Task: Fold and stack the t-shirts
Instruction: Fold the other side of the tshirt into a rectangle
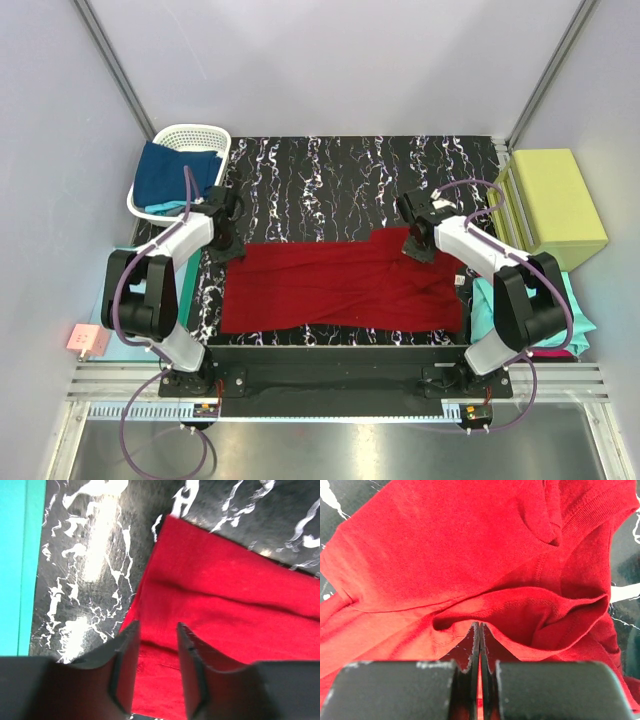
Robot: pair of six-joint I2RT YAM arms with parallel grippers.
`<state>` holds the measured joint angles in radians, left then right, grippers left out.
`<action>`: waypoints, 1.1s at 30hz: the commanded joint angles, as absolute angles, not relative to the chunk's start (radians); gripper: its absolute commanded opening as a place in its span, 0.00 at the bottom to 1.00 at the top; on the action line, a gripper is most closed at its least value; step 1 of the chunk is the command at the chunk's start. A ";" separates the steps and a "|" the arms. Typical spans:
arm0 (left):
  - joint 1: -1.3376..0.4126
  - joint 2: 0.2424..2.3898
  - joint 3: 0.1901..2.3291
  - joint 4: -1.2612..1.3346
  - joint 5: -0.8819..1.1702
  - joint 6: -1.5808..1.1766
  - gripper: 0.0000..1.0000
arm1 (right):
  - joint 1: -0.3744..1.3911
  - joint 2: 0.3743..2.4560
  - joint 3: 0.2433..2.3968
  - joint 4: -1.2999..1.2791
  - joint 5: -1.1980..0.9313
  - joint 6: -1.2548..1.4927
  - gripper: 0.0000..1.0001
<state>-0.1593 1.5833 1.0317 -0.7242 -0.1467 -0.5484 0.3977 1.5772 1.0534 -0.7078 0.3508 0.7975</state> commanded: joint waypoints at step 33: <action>-0.225 1.675 1.132 -0.606 -0.049 -0.581 0.72 | 0.232 1.993 1.540 -0.650 0.250 0.647 0.37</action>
